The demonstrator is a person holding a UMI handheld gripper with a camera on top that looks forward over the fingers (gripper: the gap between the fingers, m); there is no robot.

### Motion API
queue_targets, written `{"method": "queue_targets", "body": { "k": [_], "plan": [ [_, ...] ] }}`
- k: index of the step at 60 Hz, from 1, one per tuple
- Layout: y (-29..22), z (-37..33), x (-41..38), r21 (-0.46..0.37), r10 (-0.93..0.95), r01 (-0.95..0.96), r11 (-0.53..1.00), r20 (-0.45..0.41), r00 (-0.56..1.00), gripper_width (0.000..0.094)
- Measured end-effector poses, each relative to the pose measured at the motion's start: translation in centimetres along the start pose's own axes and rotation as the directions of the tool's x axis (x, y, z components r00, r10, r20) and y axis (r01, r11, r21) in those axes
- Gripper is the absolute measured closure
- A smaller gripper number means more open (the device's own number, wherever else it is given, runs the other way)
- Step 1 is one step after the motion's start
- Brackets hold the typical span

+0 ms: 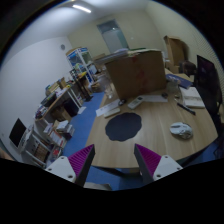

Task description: Arrange mouse

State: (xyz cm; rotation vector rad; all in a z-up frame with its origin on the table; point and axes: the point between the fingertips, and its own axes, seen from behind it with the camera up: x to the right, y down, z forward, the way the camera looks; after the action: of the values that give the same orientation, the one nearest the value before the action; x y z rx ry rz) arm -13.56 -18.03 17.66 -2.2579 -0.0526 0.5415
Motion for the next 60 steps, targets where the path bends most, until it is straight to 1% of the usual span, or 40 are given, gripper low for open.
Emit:
{"method": "queue_targets", "body": {
  "k": [9, 10, 11, 14, 22, 28, 30, 34, 38, 39, 40, 41, 42, 44, 50, 56, 60],
  "plan": [
    [1.4, -0.4, 4.9, -0.023, 0.040, -0.041, 0.999, -0.071, 0.997, 0.0117],
    [1.4, -0.6, 4.5, -0.025, 0.042, -0.044, 0.999, -0.084, 0.996, 0.0120],
    [1.7, -0.3, 6.8, -0.024, 0.042, -0.044, 0.999, -0.089, 0.995, 0.0120],
    [2.0, -0.2, 9.7, -0.019, 0.040, -0.043, 0.999, -0.127, 0.991, 0.0121],
    [3.0, 0.5, 19.1, -0.033, 0.000, -0.009, 0.999, -0.266, 0.964, 0.0126],
    [4.1, 1.8, 27.0, -0.080, -0.094, 0.070, 0.994, -0.368, 0.925, 0.0124],
    [4.3, 2.3, 29.1, -0.097, -0.120, 0.090, 0.991, -0.380, 0.917, 0.0125],
    [4.7, 4.0, 32.2, -0.116, -0.151, 0.114, 0.987, -0.388, 0.909, 0.0120],
    [5.0, 6.2, 34.0, -0.135, -0.170, 0.128, 0.983, -0.379, 0.910, 0.0118],
    [4.9, 6.6, 34.3, -0.136, -0.174, 0.133, 0.982, -0.367, 0.914, 0.0039],
    [4.0, 7.2, 34.2, -0.097, -0.157, 0.131, 0.987, -0.353, 0.922, 0.0060],
    [3.5, 7.5, 34.4, -0.080, -0.148, 0.128, 0.989, -0.349, 0.925, 0.0106],
    [3.2, 7.9, 34.8, -0.070, -0.138, 0.121, 0.990, -0.352, 0.926, 0.0093],
    [2.4, 8.3, 35.5, -0.061, -0.142, 0.128, 0.990, -0.363, 0.921, 0.0098],
    [0.4, 10.5, 35.9, -0.047, -0.166, 0.159, 0.986, -0.341, 0.925, 0.0078],
    [-1.5, 12.4, 36.4, -0.023, -0.174, 0.176, 0.984, -0.334, 0.926, 0.0084],
    [-2.6, 13.2, 36.9, 0.004, -0.159, 0.171, 0.985, -0.347, 0.924, 0.0091]
  ]
}}
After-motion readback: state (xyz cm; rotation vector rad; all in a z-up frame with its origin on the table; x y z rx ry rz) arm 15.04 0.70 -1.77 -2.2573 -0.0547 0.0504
